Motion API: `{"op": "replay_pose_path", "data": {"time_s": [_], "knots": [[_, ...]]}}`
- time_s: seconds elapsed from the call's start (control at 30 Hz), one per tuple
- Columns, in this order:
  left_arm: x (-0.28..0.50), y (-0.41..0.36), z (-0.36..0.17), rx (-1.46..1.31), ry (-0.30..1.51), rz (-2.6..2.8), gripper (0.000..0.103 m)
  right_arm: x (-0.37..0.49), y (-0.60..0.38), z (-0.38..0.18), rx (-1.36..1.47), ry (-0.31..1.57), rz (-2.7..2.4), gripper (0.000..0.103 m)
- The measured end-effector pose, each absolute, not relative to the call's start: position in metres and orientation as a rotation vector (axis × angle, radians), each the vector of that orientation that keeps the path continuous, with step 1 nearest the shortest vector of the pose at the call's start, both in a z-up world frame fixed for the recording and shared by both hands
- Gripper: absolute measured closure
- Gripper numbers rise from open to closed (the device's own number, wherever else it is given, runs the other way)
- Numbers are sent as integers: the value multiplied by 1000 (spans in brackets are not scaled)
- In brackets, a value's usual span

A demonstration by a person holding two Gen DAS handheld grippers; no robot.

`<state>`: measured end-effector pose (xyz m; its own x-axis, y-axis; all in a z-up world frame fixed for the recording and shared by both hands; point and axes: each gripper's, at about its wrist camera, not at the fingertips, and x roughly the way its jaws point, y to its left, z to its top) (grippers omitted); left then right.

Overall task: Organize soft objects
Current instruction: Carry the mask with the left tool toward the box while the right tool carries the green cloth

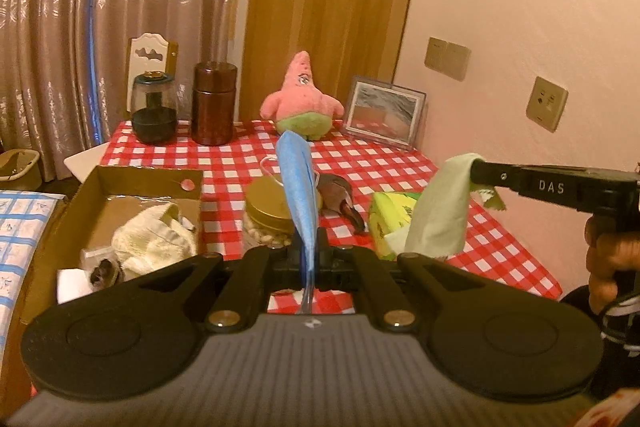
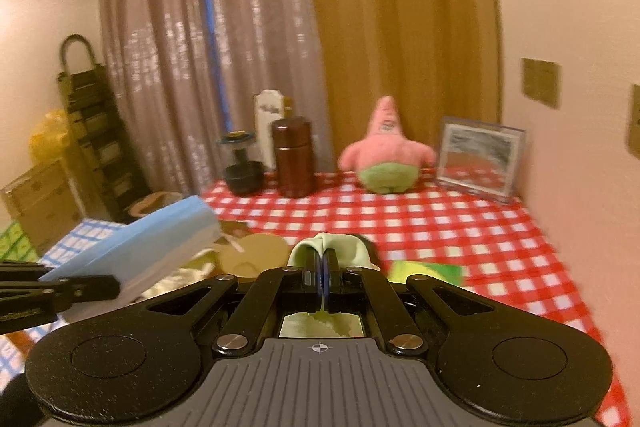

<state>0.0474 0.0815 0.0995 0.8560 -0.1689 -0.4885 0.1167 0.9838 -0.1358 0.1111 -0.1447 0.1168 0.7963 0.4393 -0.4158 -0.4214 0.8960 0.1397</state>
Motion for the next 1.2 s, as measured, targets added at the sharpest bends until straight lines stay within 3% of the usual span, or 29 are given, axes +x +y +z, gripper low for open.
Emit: {"op": "replay_pose_path", "data": {"time_s": [0.57, 1.2], "knots": [[54, 189, 96, -69, 558, 13, 100, 158, 20, 122, 15, 470, 809, 102], [148, 284, -15, -66, 775, 74, 100, 238, 150, -20, -207, 777, 844, 102]]}}
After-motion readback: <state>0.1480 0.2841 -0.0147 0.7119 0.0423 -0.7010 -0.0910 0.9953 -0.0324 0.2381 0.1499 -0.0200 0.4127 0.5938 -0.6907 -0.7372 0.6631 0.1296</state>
